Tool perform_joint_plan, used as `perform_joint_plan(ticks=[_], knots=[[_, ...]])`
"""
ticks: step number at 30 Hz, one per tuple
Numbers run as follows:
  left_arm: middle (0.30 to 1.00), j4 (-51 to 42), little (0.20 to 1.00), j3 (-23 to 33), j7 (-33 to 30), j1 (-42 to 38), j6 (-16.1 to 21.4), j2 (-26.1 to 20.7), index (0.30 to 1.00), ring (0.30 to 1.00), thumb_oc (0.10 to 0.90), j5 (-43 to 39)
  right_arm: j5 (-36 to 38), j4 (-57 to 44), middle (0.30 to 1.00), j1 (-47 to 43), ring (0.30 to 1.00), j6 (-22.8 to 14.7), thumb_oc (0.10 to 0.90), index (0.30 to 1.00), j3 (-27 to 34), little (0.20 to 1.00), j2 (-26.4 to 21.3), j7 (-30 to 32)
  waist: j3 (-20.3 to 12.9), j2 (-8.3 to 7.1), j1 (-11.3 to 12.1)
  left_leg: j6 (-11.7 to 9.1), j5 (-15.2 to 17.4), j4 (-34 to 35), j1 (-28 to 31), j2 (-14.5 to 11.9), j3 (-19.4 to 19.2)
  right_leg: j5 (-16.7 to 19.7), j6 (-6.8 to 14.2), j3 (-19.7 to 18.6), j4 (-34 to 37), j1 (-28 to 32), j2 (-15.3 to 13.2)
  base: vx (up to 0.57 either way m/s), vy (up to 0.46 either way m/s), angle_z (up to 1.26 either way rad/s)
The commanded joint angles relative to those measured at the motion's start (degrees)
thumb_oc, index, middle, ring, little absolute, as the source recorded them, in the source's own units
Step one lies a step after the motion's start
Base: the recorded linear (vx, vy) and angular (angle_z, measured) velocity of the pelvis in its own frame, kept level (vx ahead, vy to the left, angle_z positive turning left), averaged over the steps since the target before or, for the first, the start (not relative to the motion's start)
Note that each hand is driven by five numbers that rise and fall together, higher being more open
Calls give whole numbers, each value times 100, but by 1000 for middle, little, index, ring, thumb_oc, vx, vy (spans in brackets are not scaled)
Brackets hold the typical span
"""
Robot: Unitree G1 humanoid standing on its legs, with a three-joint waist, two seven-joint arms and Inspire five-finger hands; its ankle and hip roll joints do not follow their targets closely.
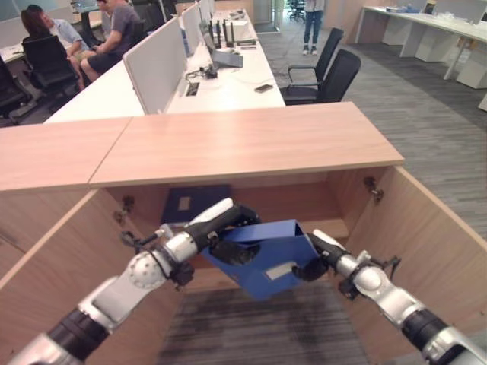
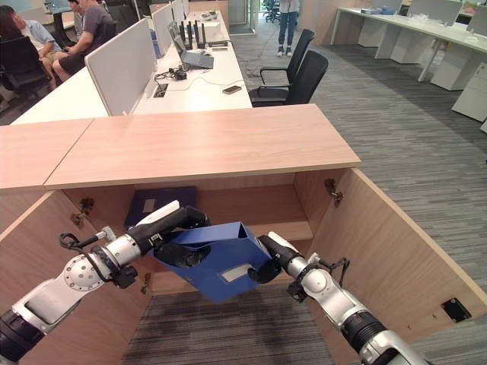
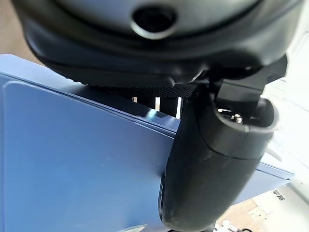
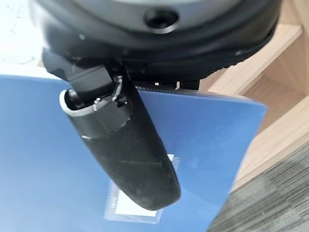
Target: Put the empty folder in the office cabinet
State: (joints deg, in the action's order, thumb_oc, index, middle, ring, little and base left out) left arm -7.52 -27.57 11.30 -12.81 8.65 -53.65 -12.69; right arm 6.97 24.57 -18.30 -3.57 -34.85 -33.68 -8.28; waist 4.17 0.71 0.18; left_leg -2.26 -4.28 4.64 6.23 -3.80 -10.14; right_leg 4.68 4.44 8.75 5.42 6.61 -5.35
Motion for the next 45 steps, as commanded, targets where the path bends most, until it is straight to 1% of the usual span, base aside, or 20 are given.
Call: perform_joint_plan(ticks=[1,2,3,4,5,9,13,16,18,20,22,25,26,27,28,30,33,38,43,45], knots=[[300,-1053,300,-176,-65,-1354,1088,667,300,300,400,-1057,532,-162,300,-586,300,-546,400,300,-168,300,581,-171,-346,-188,24,-82,759,36,225,238,214,-633,205,220,-42,126,134,0,0,0],[340,-1055,340,-173,-64,-1347,1089,669,340,340,427,-1058,531,-167,300,-581,300,-545,400,300,-170,300,579,-172,-351,-186,21,-82,759,36,225,238,216,-634,205,222,-42,126,134,0,0,0],[533,-963,533,-112,-31,-1233,1055,663,533,533,555,-1037,555,-146,300,-445,300,-551,400,300,-92,300,571,-183,-344,-182,17,-86,754,36,225,236,217,-641,200,225,-42,133,135,0,0,0],[676,-965,676,-110,-28,-1223,1056,665,676,676,651,-1037,554,-150,300,-438,300,-550,400,300,-94,300,569,-184,-351,-181,14,-86,755,36,225,236,220,-642,200,228,-42,133,135,0,0,0],[900,-819,900,-31,11,-1037,979,645,900,900,800,-997,618,-99,300,-215,300,-529,400,300,75,300,586,-181,-343,-176,5,-89,753,36,229,228,233,-654,199,236,-42,141,137,0,0,0],[900,-547,900,122,169,-635,805,606,900,900,800,-1066,671,29,300,143,300,-468,400,300,356,300,556,-156,-312,-157,-16,-101,731,36,209,219,256,-654,181,252,-42,135,146,13,-34,7],[900,269,900,602,333,457,481,713,900,900,800,-1285,426,143,300,713,300,-334,400,300,765,300,301,-215,-223,-139,-33,-133,681,36,157,167,278,-653,138,262,-42,85,191,19,-69,2],[900,1068,900,988,254,1165,258,1317,900,900,800,-1525,195,227,300,959,300,-252,400,300,984,300,179,-220,-138,-115,-50,-154,628,36,126,96,329,-707,77,275,-100,24,244,3,-77,1],[900,1860,900,1197,156,1437,1,1864,900,900,800,-1977,146,437,300,937,300,-207,400,300,1098,300,176,-136,7,-99,-40,-170,516,-27,30,15,331,-816,-2,224,-332,-148,280,-79,-77,12],[900,2553,900,1321,-3,1652,-275,2358,900,900,800,-2098,55,649,300,937,300,-115,400,300,1218,300,261,-58,138,-133,-12,-187,659,-669,-339,-50,380,-903,-106,228,-486,-256,299,-109,-108,9],[900,2935,900,1278,-52,1799,-492,2547,900,900,800,-1919,-23,761,300,928,300,-12,400,300,1308,300,271,-46,264,-156,-1,-208,745,-1278,-662,-91,368,-960,-186,272,-567,-259,281,-57,-91,2],[900,2979,900,1271,-28,1881,-537,2592,900,900,800,-1936,-12,753,300,924,300,17,400,300,1350,300,274,-24,307,-155,-6,-209,735,-1507,-793,-107,350,-988,-213,311,-577,-239,275,-8,-30,4],[900,3360,900,1244,12,1923,-667,2717,900,900,800,-2061,80,839,300,905,300,70,400,300,1425,300,297,54,400,-153,10,-182,490,-1802,-1156,-146,324,-1036,-257,371,-567,-179,258,86,-16,16],[900,3937,900,1284,-69,1970,-784,2952,900,900,800,-1965,195,937,300,918,300,116,400,300,1469,300,425,109,373,-147,66,-117,421,-1649,-1487,-12,397,-1079,-248,345,-494,-108,261,131,1,10],[900,4098,900,1319,-85,2007,-793,3048,900,900,800,-1925,207,967,300,942,300,121,400,300,1477,300,458,121,350,-123,88,-128,307,-1452,-1512,26,449,-1098,-242,316,-481,-89,290,175,41,10],[900,4861,900,1439,-150,1987,-862,3326,900,900,800,-1707,281,1070,300,1018,300,141,400,300,1540,300,548,179,301,-2,160,-226,-320,-814,-1805,27,539,-1185,-230,214,-423,26,391,216,99,-3],[900,5818,900,1597,-259,1797,-895,3618,900,900,800,-1486,394,1279,300,993,300,157,400,300,1546,300,694,231,341,78,237,-292,-581,-69,-2037,33,474,-1303,-221,29,-383,261,447,225,104,-11],[900,7201,900,2093,-441,1687,-834,3980,900,900,800,-1031,444,1505,300,1127,300,192,400,300,1493,300,957,142,167,189,286,-413,-819,36,-1998,-99,443,-1444,-140,-335,-221,684,455,313,159,-35],[900,8104,900,2420,-496,1627,-842,4021,900,900,800,-326,538,1630,300,1241,300,199,400,300,1442,300,1223,87,39,104,322,-335,-829,36,-1899,-102,160,-1543,-2,-433,-222,726,166,285,212,-21],[900,8753,900,2700,-669,1763,-923,3954,900,900,800,359,655,1755,300,1310,300,250,400,300,1415,300,1444,13,-76,-24,385,-182,-681,36,-1876,44,20,-1543,170,-453,-341,652,-131,354,271,-25]])
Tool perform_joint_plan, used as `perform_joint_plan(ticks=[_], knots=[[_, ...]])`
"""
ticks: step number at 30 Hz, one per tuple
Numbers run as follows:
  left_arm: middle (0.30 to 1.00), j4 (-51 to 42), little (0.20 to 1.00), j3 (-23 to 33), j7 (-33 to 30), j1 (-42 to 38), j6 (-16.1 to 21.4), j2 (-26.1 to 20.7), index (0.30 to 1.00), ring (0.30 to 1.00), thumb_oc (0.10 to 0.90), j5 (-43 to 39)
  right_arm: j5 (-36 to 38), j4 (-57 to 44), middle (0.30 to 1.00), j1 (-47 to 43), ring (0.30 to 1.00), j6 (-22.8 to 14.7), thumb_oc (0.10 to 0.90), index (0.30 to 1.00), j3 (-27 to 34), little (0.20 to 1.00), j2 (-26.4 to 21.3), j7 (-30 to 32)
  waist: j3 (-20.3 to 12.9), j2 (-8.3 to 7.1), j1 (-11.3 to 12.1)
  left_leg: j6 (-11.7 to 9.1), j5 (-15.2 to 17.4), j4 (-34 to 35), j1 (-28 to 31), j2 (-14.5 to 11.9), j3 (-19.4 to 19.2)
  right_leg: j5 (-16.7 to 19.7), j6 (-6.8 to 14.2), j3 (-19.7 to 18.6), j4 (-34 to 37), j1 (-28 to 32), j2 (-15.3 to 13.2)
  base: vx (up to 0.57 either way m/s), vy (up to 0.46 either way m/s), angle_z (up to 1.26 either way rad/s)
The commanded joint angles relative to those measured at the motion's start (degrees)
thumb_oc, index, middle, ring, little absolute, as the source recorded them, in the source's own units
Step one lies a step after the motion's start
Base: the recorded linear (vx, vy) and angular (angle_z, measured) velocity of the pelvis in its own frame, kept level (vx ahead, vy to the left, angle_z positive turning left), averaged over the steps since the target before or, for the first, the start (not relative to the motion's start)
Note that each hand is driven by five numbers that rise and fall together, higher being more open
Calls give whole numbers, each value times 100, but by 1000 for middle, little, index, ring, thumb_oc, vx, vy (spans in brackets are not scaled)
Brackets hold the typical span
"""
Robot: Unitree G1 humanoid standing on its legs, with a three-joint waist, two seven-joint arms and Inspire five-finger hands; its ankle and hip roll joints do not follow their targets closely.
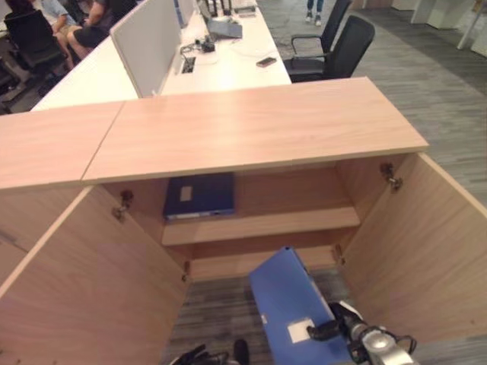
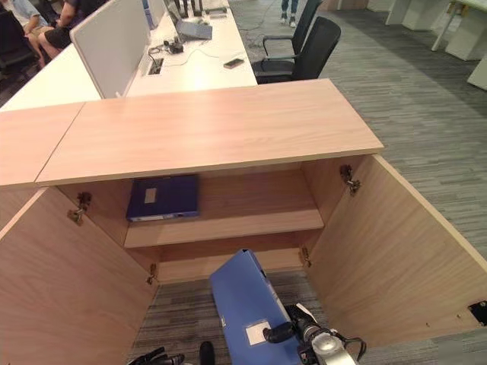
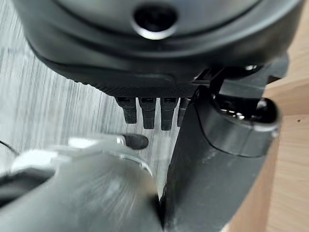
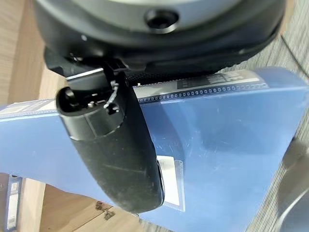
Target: Put the empty folder in the office cabinet
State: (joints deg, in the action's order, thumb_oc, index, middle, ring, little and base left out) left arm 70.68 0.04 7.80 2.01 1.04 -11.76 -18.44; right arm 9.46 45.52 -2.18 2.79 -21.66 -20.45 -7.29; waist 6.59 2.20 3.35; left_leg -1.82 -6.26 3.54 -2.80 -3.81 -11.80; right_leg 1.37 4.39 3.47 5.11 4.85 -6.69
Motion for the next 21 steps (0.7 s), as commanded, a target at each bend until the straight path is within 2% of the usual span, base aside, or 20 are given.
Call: perform_joint_plan(ticks=[1,4,7,8,9,10,11,12,13,14,15,16,17,18,19,21], knots=[[900,1064,900,16,-419,348,-208,-252,900,900,800,1101,482,-384,300,-292,300,-365,400,300,74,300,195,-125,-332,-191,101,-160,-412,146,-976,94,129,-1193,226,68,-406,755,-100,270,239,-10],[900,1275,900,193,-579,495,-295,-280,900,900,800,1447,793,-685,300,-433,300,-367,400,300,13,300,261,-217,-323,-290,226,20,-182,53,-1036,273,-7,-1045,426,65,-785,430,-433,200,229,-24],[900,1292,900,122,-528,549,-297,-287,900,900,800,1636,1266,-1337,300,-718,300,-460,400,300,-88,300,200,-353,-195,-281,314,229,105,-91,-1010,419,-78,-621,531,98,-1818,-207,-713,112,207,-23],[900,1292,900,122,-528,549,-297,-287,900,900,800,1636,1266,-1337,300,-718,300,-460,400,300,-88,300,200,-353,-199,-281,316,228,106,-92,-1014,417,-80,-620,531,96,-1818,-212,-712,38,248,-19],[900,1256,900,74,-512,564,-329,-341,900,900,800,1713,1623,-1828,300,-928,300,-512,400,300,-136,300,145,-434,60,-252,326,422,297,-192,-867,554,-99,-179,401,192,-2817,-700,-909,13,166,-17],[900,1256,900,74,-512,564,-329,-341,900,900,800,1713,1623,-1829,300,-928,300,-512,400,300,-136,300,145,-434,61,-255,328,423,298,-193,-867,556,-103,-182,402,187,-2823,-705,-912,8,250,-25],[900,1226,900,52,-510,553,-334,-369,900,900,800,1727,1799,-2014,300,-1010,300,-554,400,300,-139,300,148,-428,199,-224,314,512,363,-216,-780,602,-108,-16,302,232,-3333,-922,-971,-6,85,-15],[900,1226,900,53,-510,552,-334,-369,900,900,800,1727,1800,-2014,300,-1010,300,-554,400,300,-139,300,148,-428,200,-227,317,513,364,-216,-780,605,-112,-20,304,225,-3342,-929,-975,17,209,-18],[900,1100,900,-82,-518,448,-332,-454,900,900,800,1689,2231,-2379,300,-1220,300,-679,400,300,-144,300,213,-370,543,-273,332,586,573,-221,-565,728,-95,-231,222,406,-4258,-1451,-1175,-18,153,-23],[900,1024,900,-140,-553,381,-311,-473,900,900,800,1621,2429,-2527,300,-1354,300,-771,400,300,-141,300,235,-309,700,-254,347,595,611,-252,-542,715,-105,-258,186,523,-4430,-1737,-1194,-150,141,-19],[900,902,900,-263,-652,139,-294,-493,900,900,800,1484,2885,-2860,300,-1655,300,-874,400,300,-72,300,211,-228,1129,-189,311,568,660,-524,-657,612,-65,-572,48,648,-4412,-2300,-1004,-223,-35,-7],[900,827,900,-336,-707,18,-275,-481,900,900,800,1423,3088,-3040,300,-1798,300,-947,400,300,1,300,179,-191,1338,-176,284,538,700,-722,-778,574,-28,-677,17,709,-4107,-2438,-908,-213,-114,9],[900,762,900,-411,-739,-53,-250,-457,900,900,800,1362,3277,-3155,300,-1917,300,-1046,400,300,66,300,146,-136,1501,-169,251,509,743,-903,-912,558,13,-670,27,752,-3736,-2496,-832,-81,-104,27],[900,763,900,-412,-740,-60,-250,-455,900,900,800,1361,3281,-3154,300,-1923,300,-1047,400,300,68,300,141,-136,1508,-156,247,504,753,-921,-918,544,21,-665,20,767,-3718,-2480,-820,-59,-135,41],[900,683,900,-535,-839,-255,-206,-415,900,900,800,1231,3657,-3353,300,-2165,300,-1243,400,300,248,300,97,-29,1754,-160,143,440,847,-1123,-1172,596,156,-367,119,704,-2866,-2823,-623,-21,-135,51],[900,636,900,-589,-913,-416,-175,-397,900,900,800,1150,3899,-3438,300,-2258,300,-1391,400,300,408,300,72,73,1879,-180,49,384,873,-1193,-1349,631,325,-34,216,611,-2143,-2981,-484,13,-160,28]])
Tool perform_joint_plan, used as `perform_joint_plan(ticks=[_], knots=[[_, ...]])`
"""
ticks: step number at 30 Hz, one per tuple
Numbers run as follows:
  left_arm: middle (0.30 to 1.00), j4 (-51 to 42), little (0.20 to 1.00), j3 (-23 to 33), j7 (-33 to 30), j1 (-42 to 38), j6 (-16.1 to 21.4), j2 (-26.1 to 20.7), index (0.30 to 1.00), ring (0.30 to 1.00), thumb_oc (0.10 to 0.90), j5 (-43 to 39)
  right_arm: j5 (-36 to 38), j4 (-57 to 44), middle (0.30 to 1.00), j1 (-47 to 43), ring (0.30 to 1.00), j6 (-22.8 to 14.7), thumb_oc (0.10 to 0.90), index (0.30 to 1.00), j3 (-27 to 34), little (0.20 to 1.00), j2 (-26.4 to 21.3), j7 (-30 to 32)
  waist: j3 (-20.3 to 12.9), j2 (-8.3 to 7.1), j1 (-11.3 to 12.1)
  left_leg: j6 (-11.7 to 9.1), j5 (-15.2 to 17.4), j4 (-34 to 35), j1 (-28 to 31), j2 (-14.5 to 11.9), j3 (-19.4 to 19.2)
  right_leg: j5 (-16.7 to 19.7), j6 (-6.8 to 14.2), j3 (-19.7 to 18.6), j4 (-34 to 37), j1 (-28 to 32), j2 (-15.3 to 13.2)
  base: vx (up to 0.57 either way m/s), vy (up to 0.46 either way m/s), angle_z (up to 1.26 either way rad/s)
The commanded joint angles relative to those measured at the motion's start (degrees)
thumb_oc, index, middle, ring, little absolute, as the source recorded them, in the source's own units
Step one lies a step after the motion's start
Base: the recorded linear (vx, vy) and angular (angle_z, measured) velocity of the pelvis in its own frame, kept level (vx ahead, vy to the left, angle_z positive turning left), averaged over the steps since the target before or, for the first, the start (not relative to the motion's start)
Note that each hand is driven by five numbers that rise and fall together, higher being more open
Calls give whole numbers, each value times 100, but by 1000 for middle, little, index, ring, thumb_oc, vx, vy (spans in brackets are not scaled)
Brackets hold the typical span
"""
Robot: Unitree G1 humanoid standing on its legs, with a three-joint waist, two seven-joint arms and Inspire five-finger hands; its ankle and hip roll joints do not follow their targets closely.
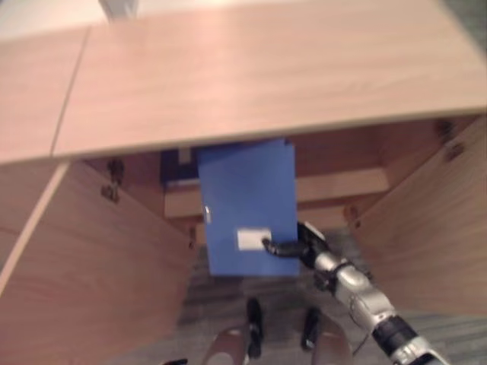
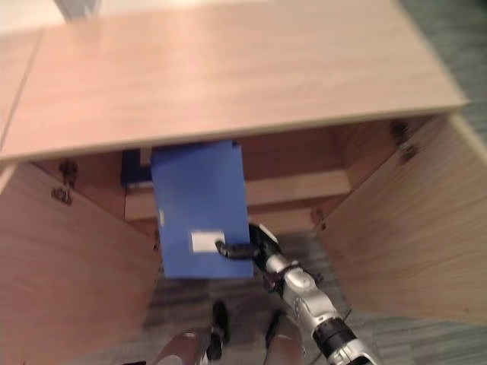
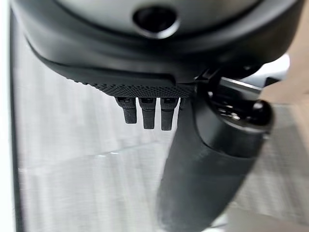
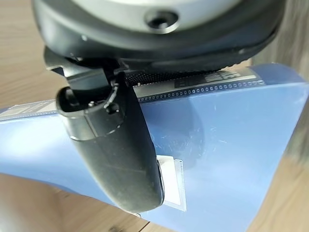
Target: Put the empty folder in the office cabinet
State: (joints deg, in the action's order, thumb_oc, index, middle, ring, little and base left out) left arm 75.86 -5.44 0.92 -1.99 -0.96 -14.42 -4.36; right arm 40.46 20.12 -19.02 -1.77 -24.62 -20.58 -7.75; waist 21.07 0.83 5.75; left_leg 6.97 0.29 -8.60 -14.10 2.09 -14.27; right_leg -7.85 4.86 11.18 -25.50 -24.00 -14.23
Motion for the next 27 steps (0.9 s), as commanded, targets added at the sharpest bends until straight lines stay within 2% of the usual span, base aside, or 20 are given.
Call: perform_joint_plan(ticks=[1,2,3,7,12,15,16,21,27], knots=[[900,95,900,-54,-248,-67,41,-108,900,900,800,-303,910,-943,300,-611,300,-1014,400,300,798,300,64,171,474,-49,-210,-516,218,-7,-320,77,678,1033,204,-229,1165,-190,322,39,-140,48],[900,73,900,-66,-241,-85,43,-93,900,900,800,-331,991,-911,300,-658,300,-1068,400,300,871,300,25,218,499,-47,-211,-541,216,-32,-430,100,737,1141,226,-207,1370,-229,320,60,-177,66],[900,39,900,-88,-236,-36,55,-81,900,900,800,-300,1004,-947,300,-583,300,-1108,400,300,993,300,12,307,449,-87,-192,-590,207,-94,-554,177,836,1173,219,-144,1803,11,303,10,-159,67],[900,-45,900,-140,-267,18,88,-29,900,900,800,-469,1341,-622,300,-1054,300,-1333,400,300,1226,300,-22,601,428,-25,-124,-666,50,-44,-1032,156,929,1302,146,-21,1980,-173,421,-2,-117,41],[900,-131,900,-447,-252,93,103,-41,900,900,800,-768,1859,186,300,-2209,300,-1524,400,300,1532,300,-118,1096,526,61,-77,-731,-8,-8,-1369,38,1047,1215,66,-1,1868,-504,501,16,-80,5],[900,-233,900,-685,-239,131,150,-62,900,900,800,-1071,2413,1098,300,-3169,300,-1675,400,300,1815,300,-217,1439,537,91,-12,-759,-27,52,-1412,-3,1094,1120,31,-24,1798,-601,567,41,-46,9],[900,-233,900,-685,-239,131,150,-62,900,900,800,-1071,2413,1098,300,-3169,300,-1675,400,300,1815,300,-217,1439,537,91,-12,-759,-27,52,-1412,-3,1094,1120,31,-24,1798,-601,567,35,-36,8],[900,-345,900,-997,-233,39,156,-150,900,900,800,-1586,3180,2075,300,-4307,300,-1746,400,300,2071,300,-359,1558,494,133,79,-784,-64,250,-1347,-17,1147,1023,0,-27,1777,-626,650,46,-22,-1],[900,-358,900,-1181,-341,-91,172,-274,900,900,800,-1939,4080,2806,300,-5463,300,-2064,400,300,2249,300,-635,1635,329,165,219,-831,-146,606,-1086,-46,1242,900,-15,-23,1813,-504,749,83,-43,6]])
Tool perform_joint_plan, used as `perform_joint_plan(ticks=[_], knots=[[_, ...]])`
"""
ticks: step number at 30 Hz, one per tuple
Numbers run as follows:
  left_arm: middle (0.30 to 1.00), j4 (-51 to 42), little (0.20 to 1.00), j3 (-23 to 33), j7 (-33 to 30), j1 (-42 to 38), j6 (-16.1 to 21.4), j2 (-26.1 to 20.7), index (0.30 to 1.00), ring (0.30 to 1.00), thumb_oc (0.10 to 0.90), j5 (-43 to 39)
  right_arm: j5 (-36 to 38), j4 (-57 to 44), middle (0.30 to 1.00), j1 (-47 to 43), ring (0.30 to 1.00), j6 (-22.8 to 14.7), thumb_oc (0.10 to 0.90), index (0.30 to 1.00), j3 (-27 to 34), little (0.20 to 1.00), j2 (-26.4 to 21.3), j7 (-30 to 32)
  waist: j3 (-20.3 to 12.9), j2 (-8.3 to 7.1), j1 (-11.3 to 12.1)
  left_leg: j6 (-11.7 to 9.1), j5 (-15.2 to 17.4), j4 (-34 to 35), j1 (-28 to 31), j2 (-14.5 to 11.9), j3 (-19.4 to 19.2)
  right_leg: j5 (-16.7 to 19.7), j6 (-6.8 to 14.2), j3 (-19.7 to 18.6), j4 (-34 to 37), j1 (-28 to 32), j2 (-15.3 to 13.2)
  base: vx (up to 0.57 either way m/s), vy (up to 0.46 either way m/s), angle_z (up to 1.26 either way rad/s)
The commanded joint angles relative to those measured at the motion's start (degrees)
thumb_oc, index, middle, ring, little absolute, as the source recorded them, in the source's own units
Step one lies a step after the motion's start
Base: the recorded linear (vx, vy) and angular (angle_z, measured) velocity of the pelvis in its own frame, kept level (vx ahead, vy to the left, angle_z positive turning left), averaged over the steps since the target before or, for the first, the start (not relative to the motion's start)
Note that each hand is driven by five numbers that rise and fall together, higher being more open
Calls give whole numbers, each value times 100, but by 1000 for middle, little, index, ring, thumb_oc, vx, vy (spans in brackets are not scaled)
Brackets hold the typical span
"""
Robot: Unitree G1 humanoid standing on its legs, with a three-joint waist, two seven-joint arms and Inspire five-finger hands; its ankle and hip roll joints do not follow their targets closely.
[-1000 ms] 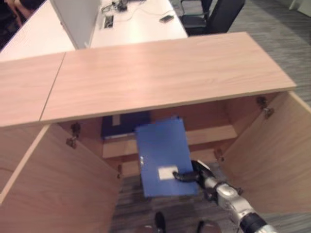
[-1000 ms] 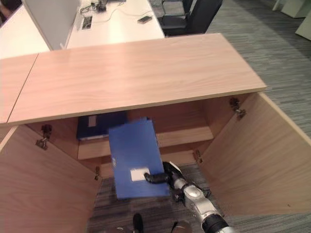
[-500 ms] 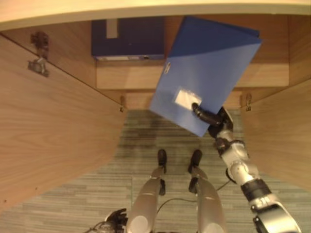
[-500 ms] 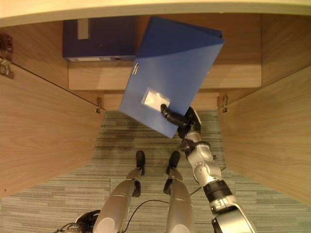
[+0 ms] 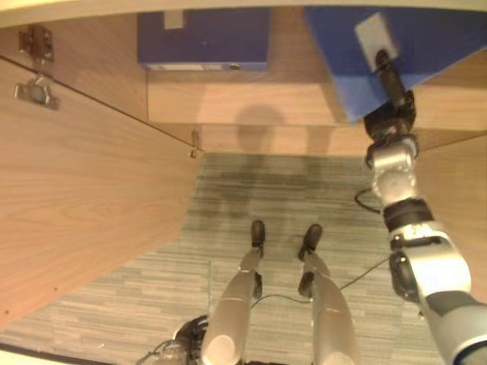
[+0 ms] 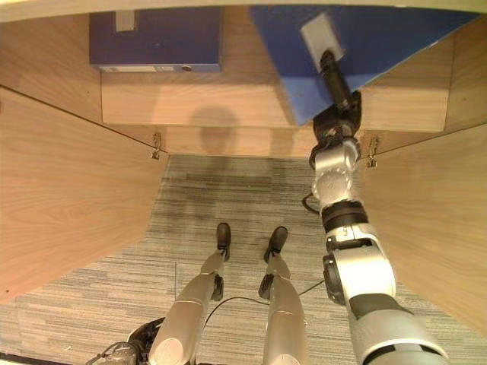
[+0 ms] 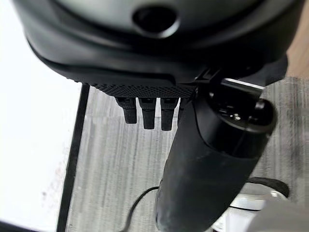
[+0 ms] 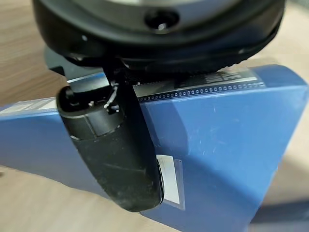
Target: Put the empty folder in the office cabinet
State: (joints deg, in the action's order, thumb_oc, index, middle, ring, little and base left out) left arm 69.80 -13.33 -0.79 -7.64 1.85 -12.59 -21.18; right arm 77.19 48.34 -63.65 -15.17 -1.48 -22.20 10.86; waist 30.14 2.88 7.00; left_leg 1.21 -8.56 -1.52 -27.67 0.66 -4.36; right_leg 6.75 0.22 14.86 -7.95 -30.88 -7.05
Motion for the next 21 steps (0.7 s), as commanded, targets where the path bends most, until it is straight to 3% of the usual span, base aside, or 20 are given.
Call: perform_joint_plan(ticks=[1,11,12,13,18,21], knots=[[900,224,900,-438,-166,491,-112,-484,900,900,800,-274,513,189,300,-1179,300,-709,400,300,-67,300,-566,-220,-598,-16,125,-263,724,-55,311,93,262,-578,448,-384,62,208,40,89,-46,3],[900,-4,900,-862,-28,700,-117,-678,900,900,800,-426,954,1812,300,-2031,300,-131,400,300,-212,300,-1000,-199,-773,221,426,-287,633,180,490,94,404,-735,419,-307,45,290,100,42,-33,9],[900,-44,900,-911,-13,746,-121,-691,900,900,800,-434,987,1884,486,-2055,486,-97,524,486,-211,486,-1016,-213,-795,252,461,-291,619,208,512,99,419,-744,416,-297,46,299,108,32,-21,7],[900,-77,900,-945,-9,762,-117,-704,900,900,800,-428,1022,1950,900,-2065,900,-77,800,900,-204,900,-1008,-197,-804,279,485,-297,606,227,526,98,427,-764,415,-287,47,309,113,31,-15,10],[900,-170,900,-1028,78,903,-136,-773,900,900,800,-365,1198,1886,900,-1967,900,-4,800,900,-219,900,-845,-335,-858,391,613,-319,552,308,612,101,488,-827,395,-238,38,379,115,19,-20,8],[900,-170,900,-1063,141,929,-141,-836,900,900,800,-292,936,1948,900,-1904,900,279,800,900,-536,900,-741,-425,-868,404,662,-344,519,344,641,91,489,-833,388,-223,42,390,124,0,0,0]])
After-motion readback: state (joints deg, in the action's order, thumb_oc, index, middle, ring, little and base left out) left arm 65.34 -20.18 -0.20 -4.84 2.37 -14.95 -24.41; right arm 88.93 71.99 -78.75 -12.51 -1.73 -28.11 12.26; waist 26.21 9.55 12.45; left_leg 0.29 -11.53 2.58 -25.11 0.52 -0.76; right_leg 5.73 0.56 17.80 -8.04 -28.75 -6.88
